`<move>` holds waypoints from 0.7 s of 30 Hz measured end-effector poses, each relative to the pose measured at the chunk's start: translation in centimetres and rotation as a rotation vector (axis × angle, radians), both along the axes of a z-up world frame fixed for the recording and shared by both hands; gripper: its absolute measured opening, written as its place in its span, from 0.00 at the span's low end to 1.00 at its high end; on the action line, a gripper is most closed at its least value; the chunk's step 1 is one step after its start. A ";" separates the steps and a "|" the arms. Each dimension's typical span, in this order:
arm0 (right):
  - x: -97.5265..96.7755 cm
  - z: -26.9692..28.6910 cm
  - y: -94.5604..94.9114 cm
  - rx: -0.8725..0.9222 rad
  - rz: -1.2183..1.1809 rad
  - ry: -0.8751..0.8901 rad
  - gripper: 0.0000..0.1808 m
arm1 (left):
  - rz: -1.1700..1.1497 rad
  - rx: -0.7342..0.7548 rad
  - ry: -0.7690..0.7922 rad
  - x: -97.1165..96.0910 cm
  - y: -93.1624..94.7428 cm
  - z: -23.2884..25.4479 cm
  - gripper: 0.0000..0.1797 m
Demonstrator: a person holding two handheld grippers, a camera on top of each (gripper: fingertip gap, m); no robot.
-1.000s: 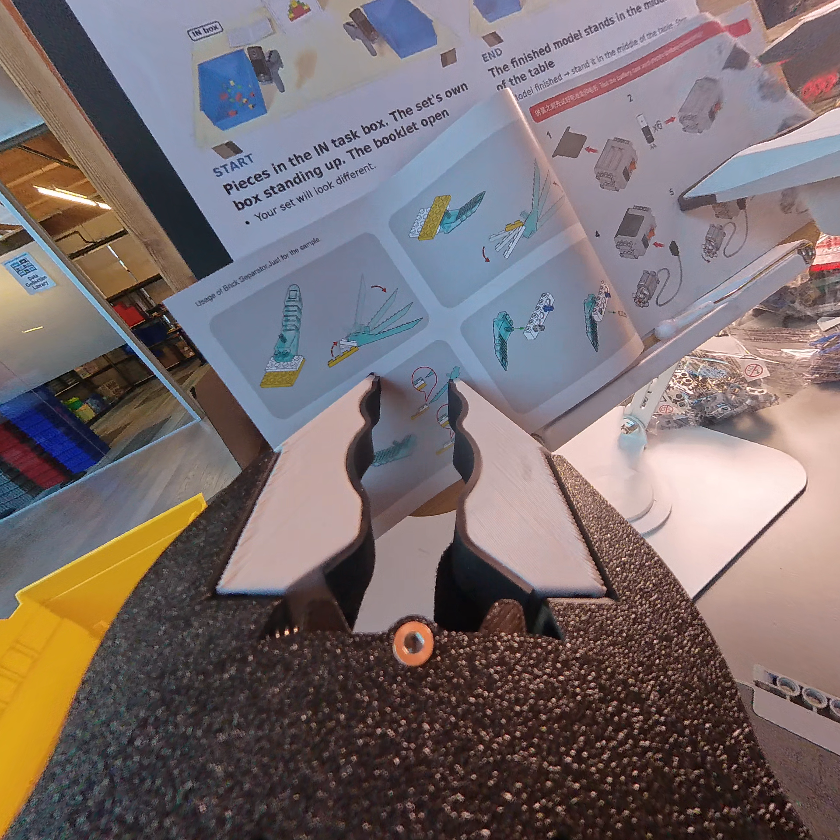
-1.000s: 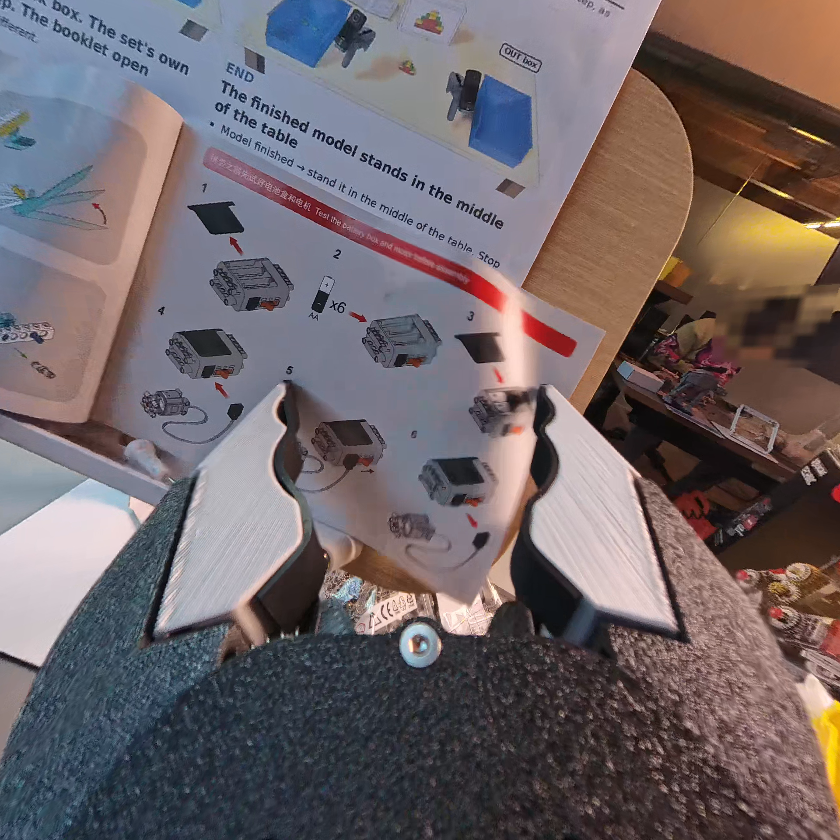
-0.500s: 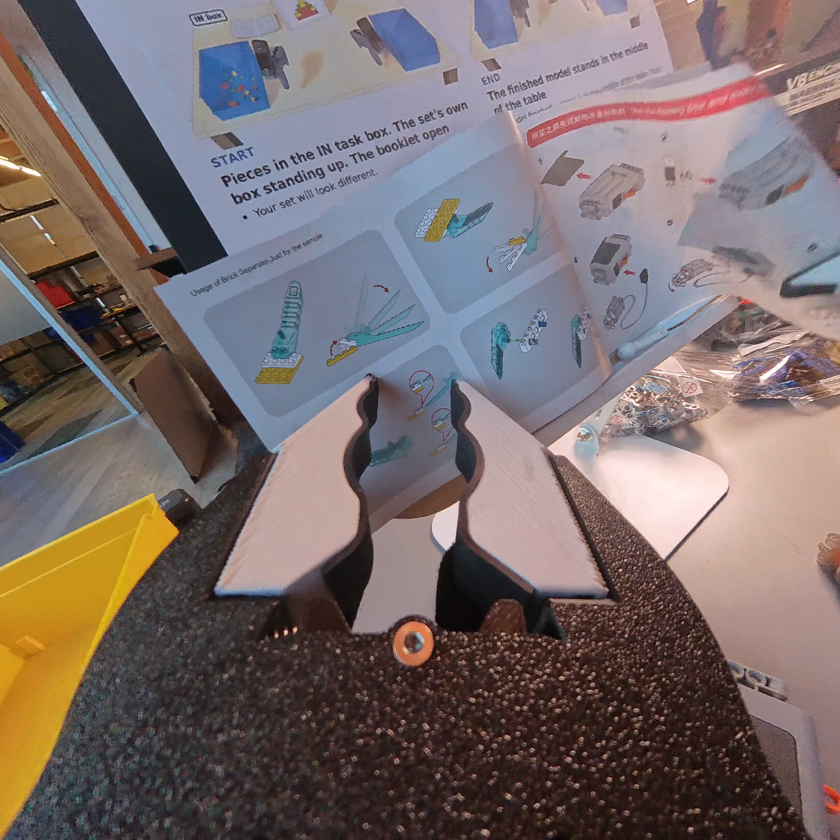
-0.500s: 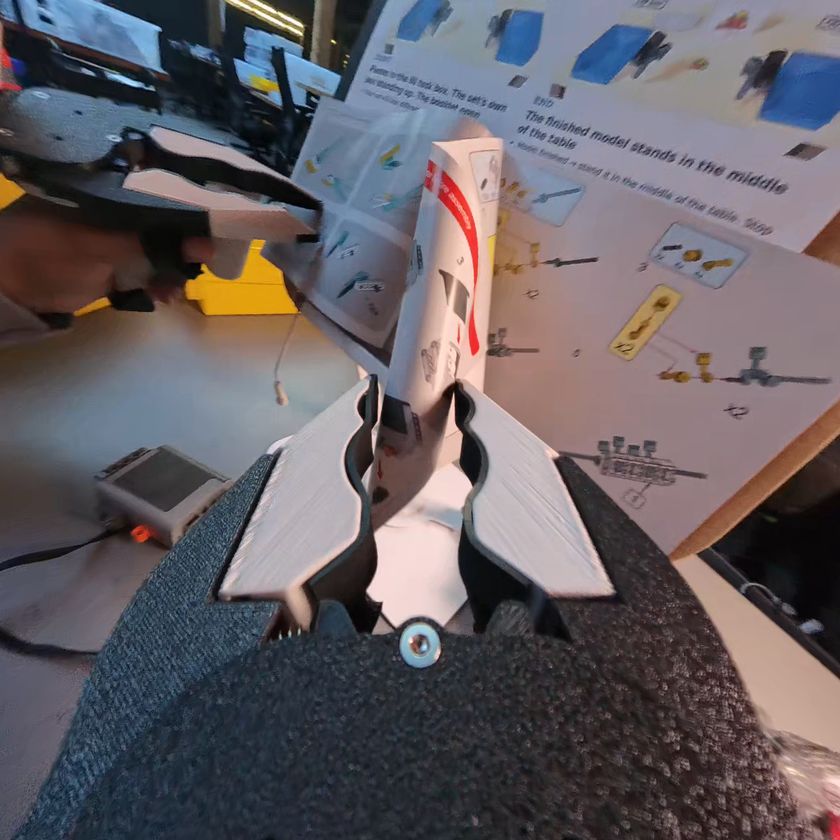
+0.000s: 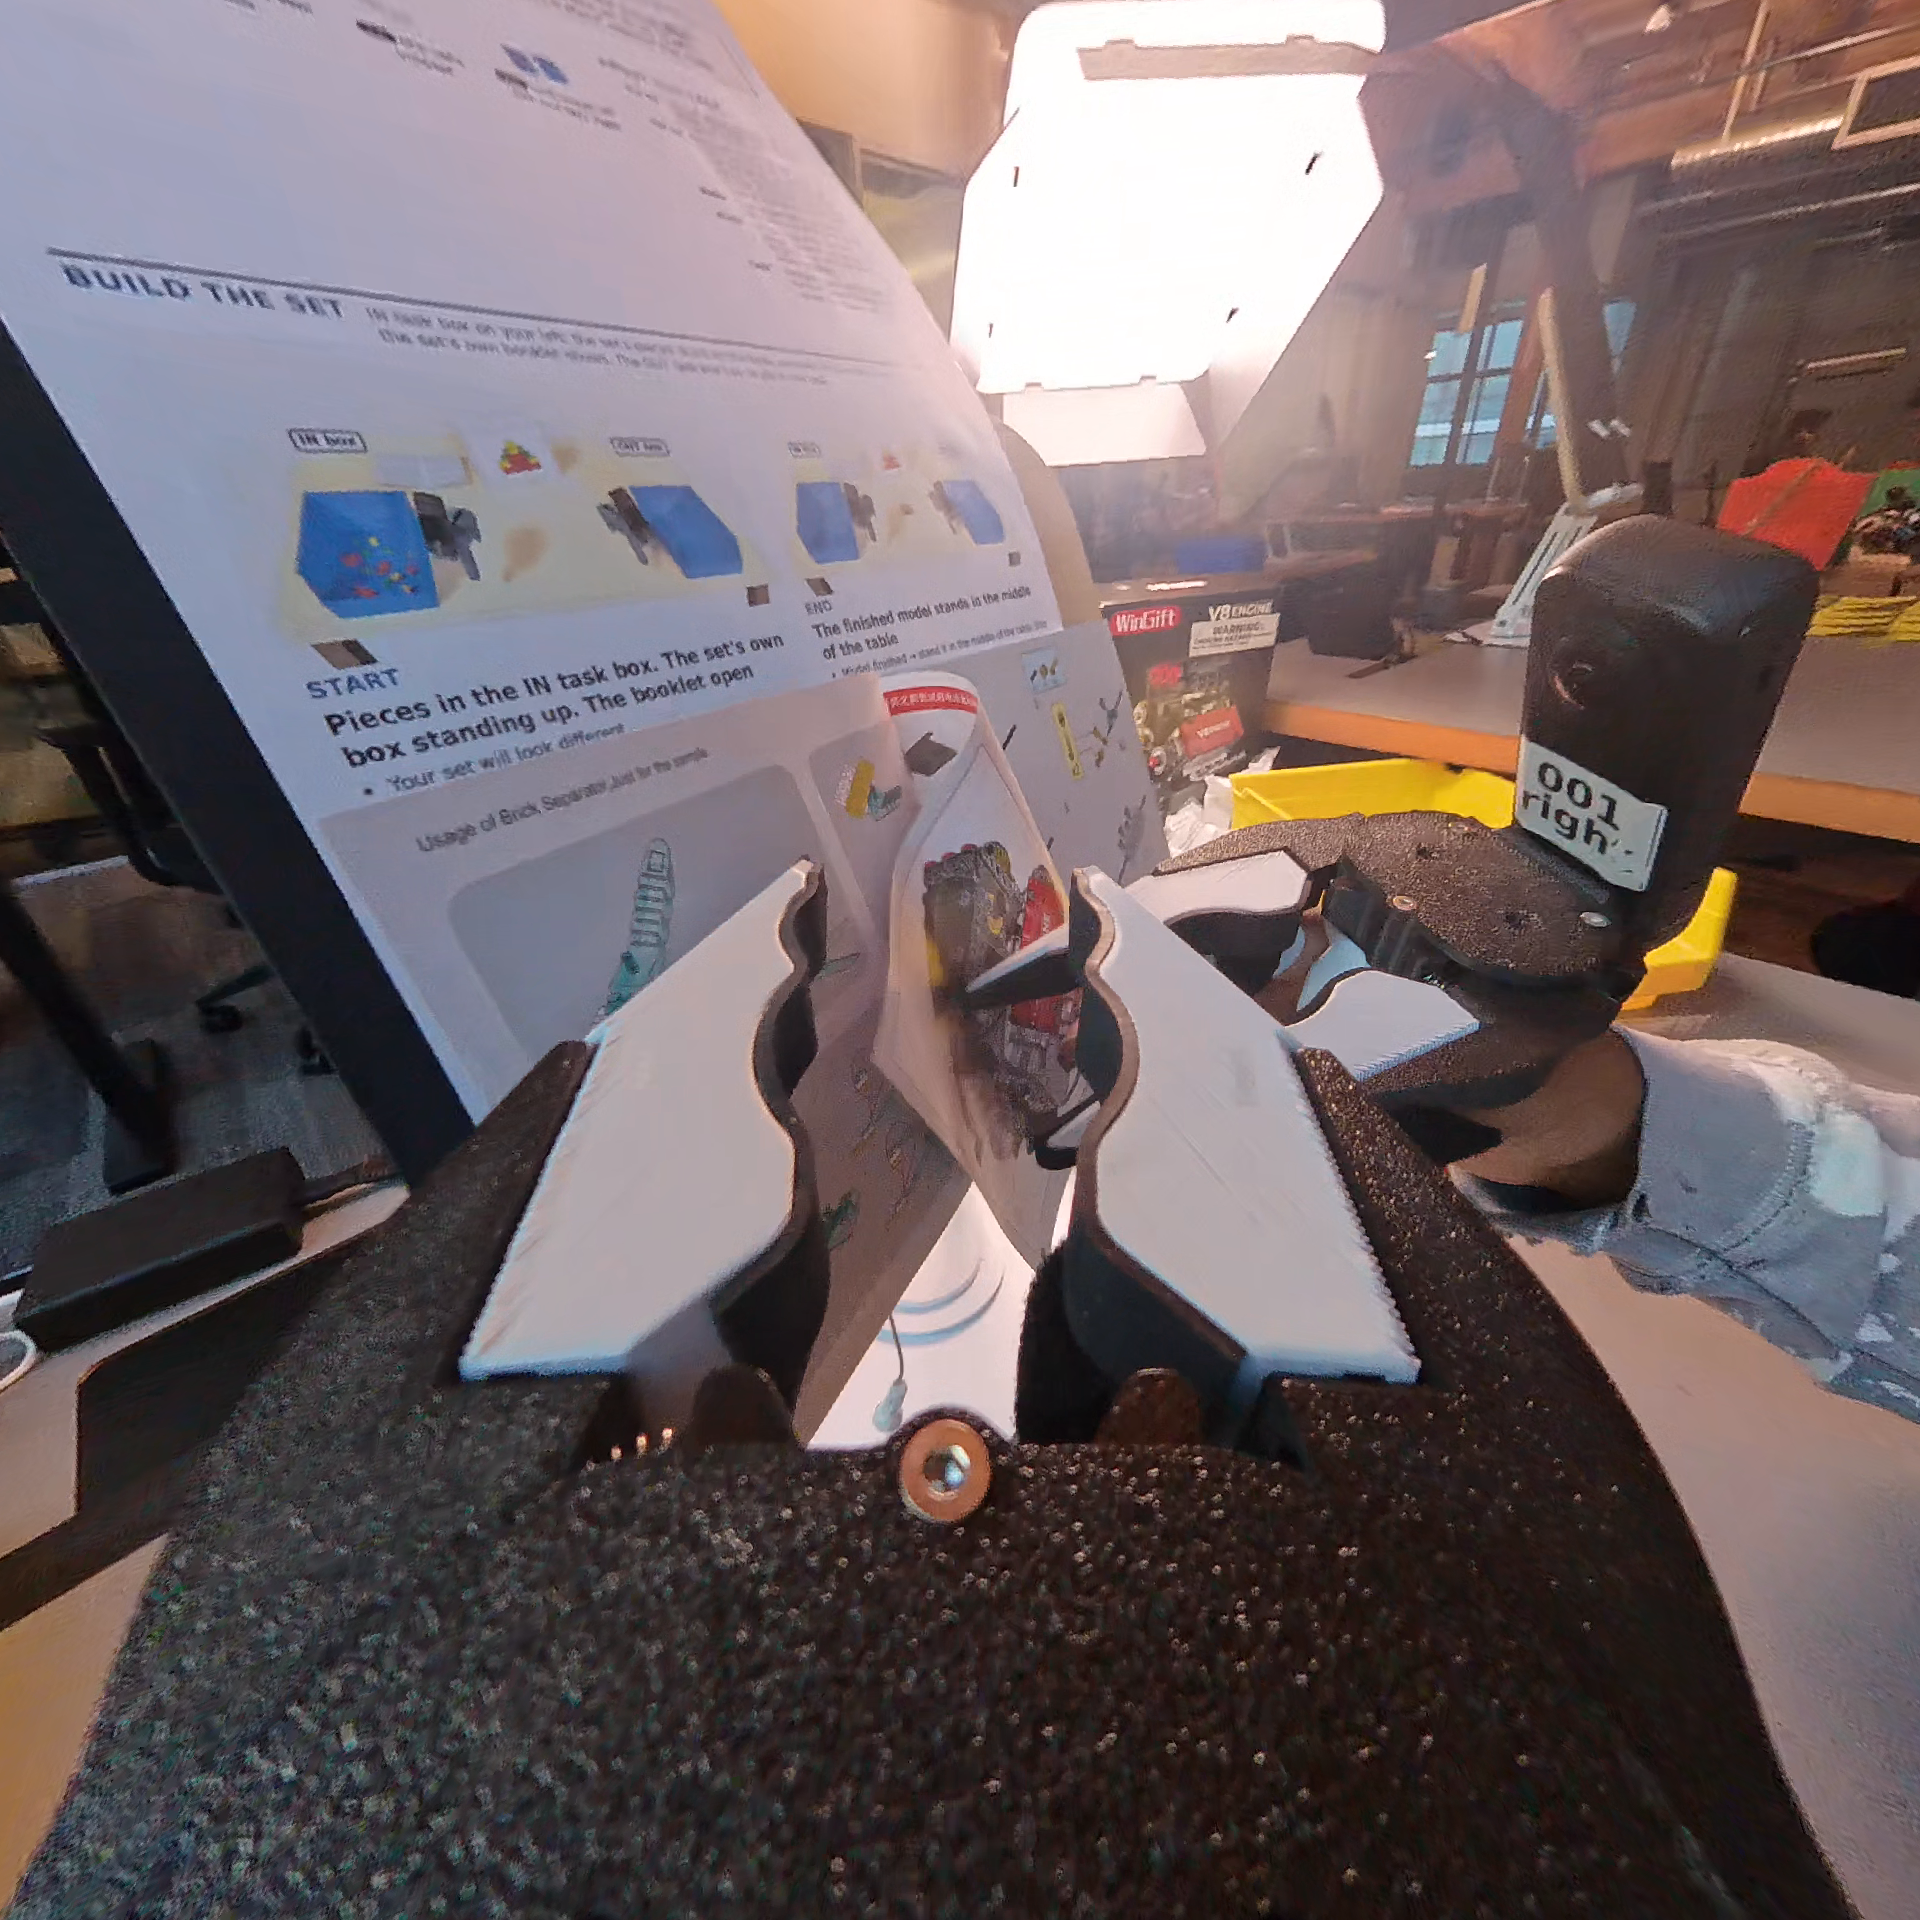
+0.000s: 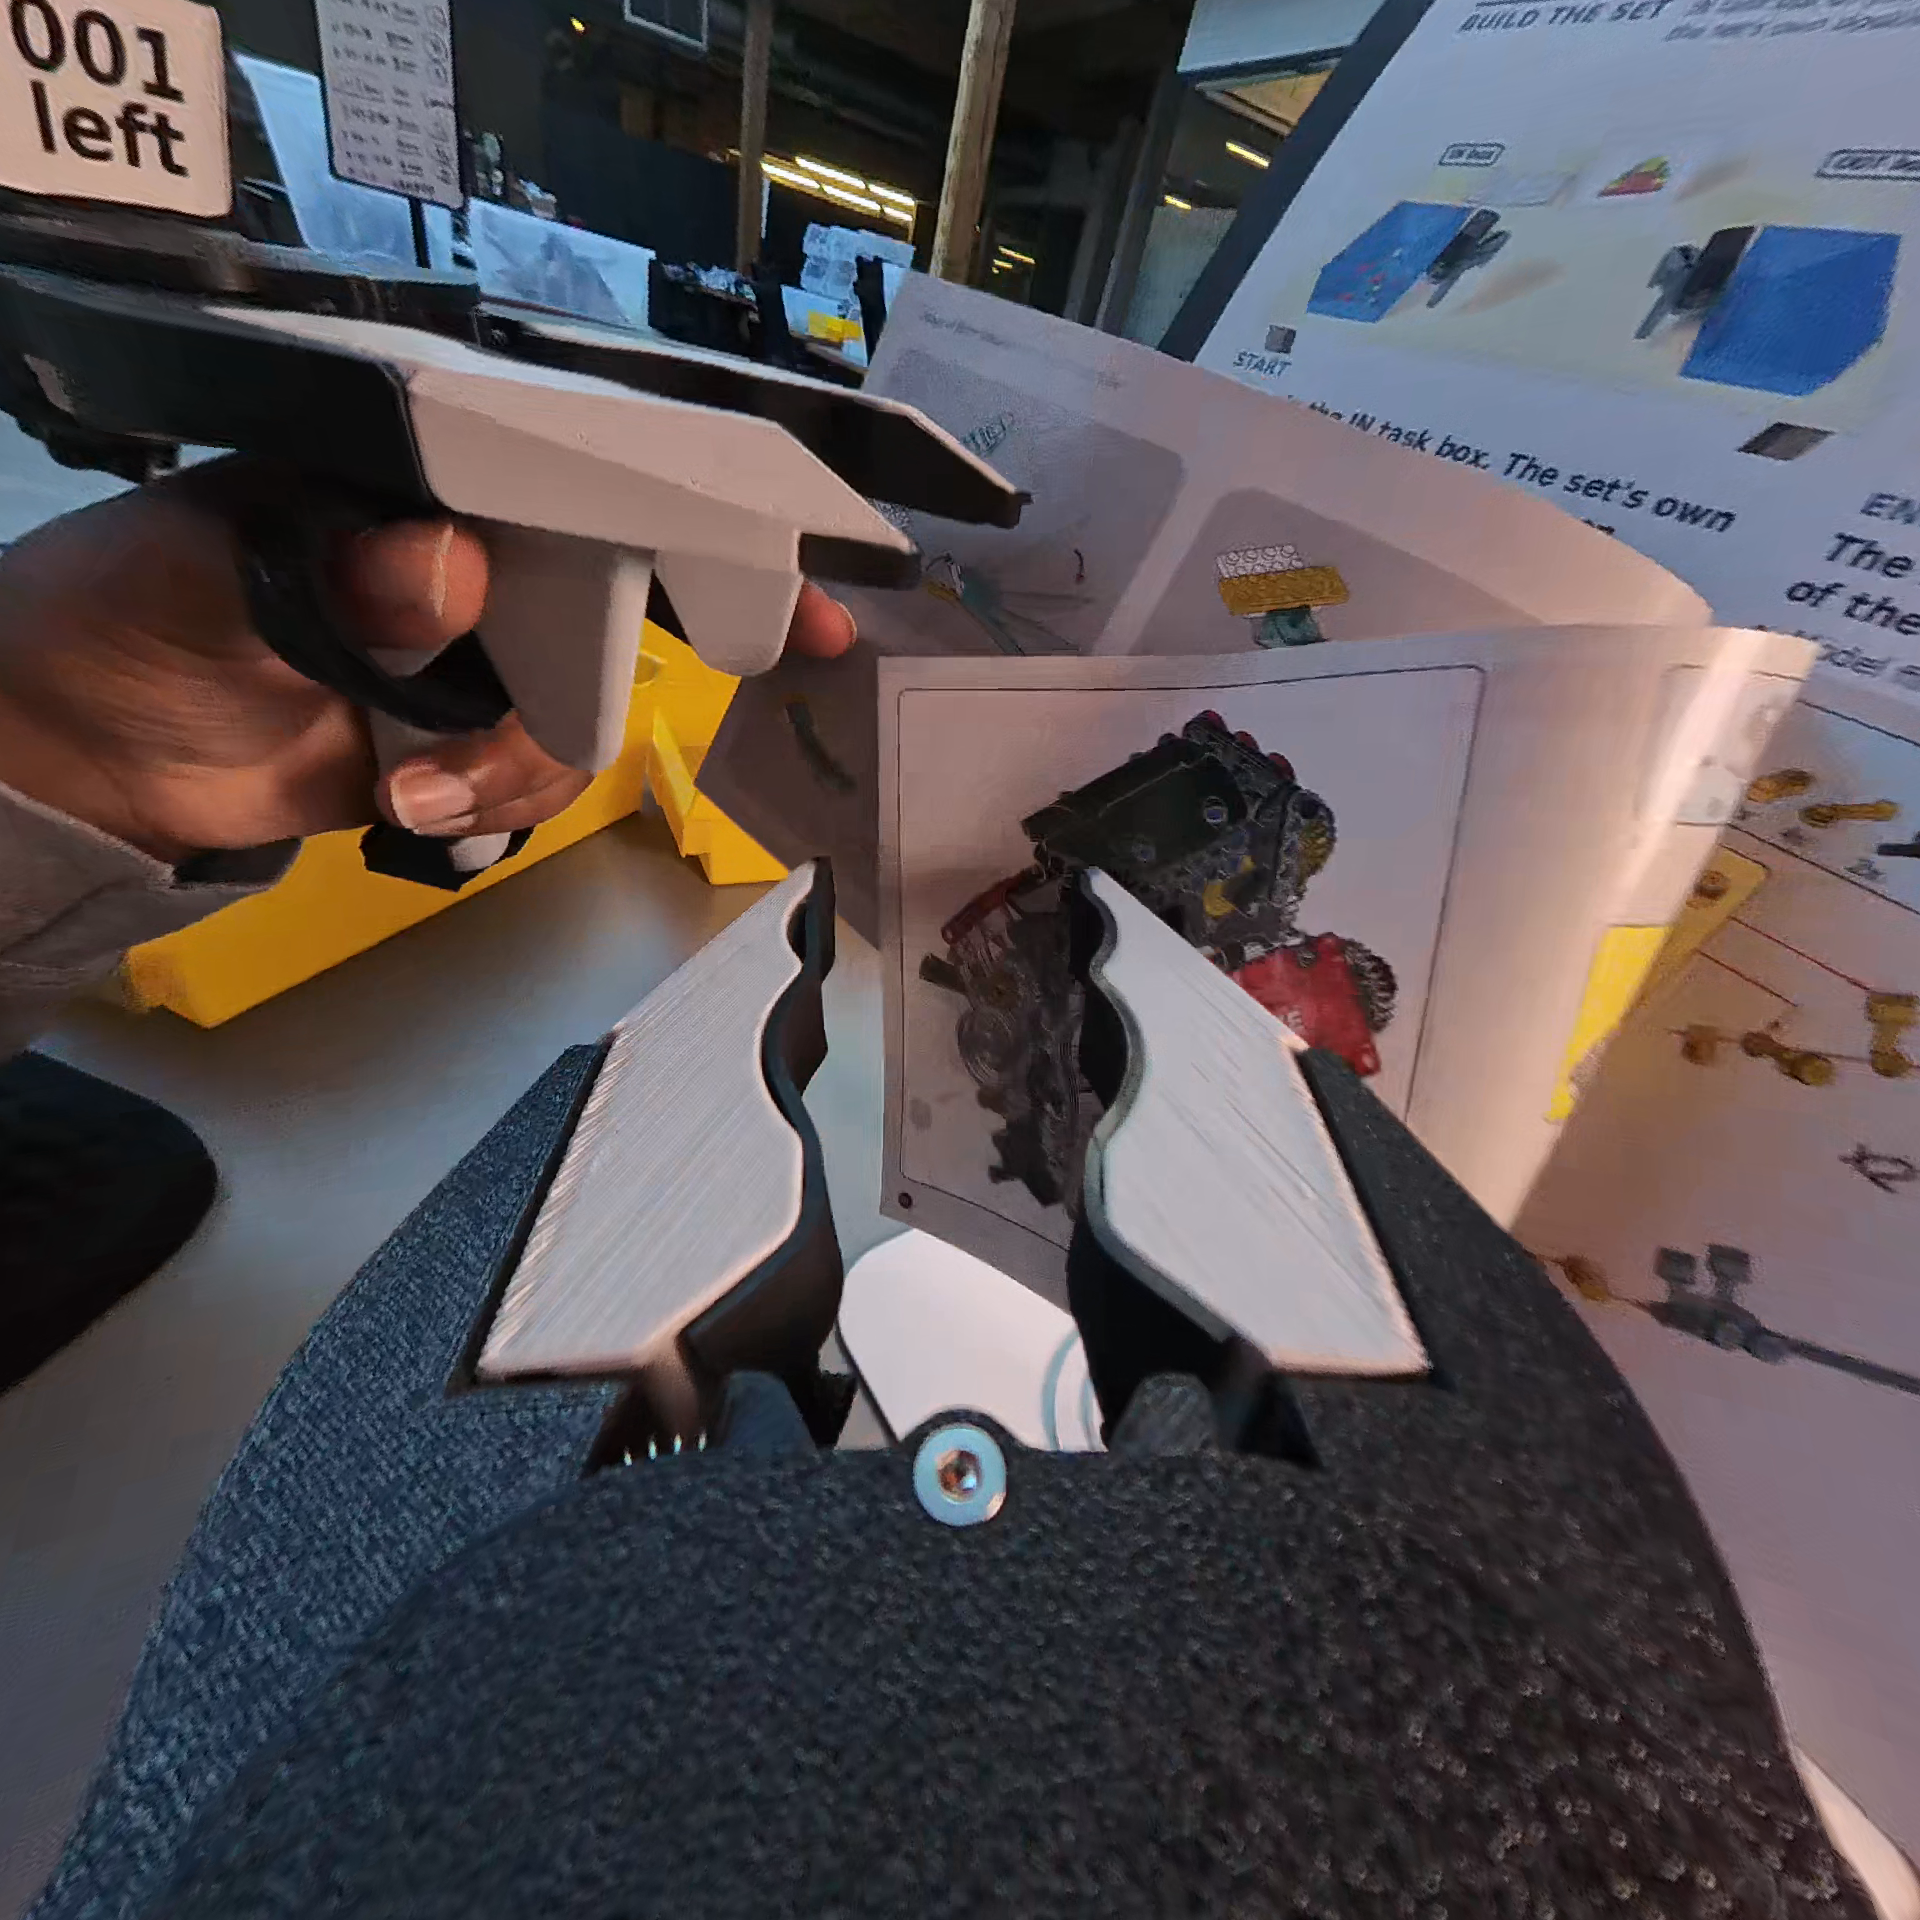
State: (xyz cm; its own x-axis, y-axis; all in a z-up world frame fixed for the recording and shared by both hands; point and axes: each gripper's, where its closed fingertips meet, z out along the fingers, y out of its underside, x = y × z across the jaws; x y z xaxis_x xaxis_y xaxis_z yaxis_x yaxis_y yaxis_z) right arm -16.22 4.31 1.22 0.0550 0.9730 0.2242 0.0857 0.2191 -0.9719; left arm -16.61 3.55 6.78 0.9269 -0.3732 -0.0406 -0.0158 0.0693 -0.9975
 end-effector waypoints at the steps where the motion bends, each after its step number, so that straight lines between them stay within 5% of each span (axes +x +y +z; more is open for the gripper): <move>1: -0.6 -0.1 0.1 0.006 -0.011 -0.006 0.25 | 0.021 -0.025 0.021 -0.4 0.3 -0.6 0.24; 7: -0.5 -0.6 -0.2 0.022 -0.018 -0.018 0.26 | 0.141 -0.159 0.103 -2.8 2.4 -4.6 0.22; 11: 0.9 -0.4 -0.2 0.018 -0.012 -0.012 0.26 | 0.003 -0.207 0.048 -1.1 2.6 -5.8 0.00; 21: 7.0 3.5 4.7 0.173 -0.269 0.059 0.22 | 0.122 -0.140 0.040 -6.2 0.9 -2.8 0.00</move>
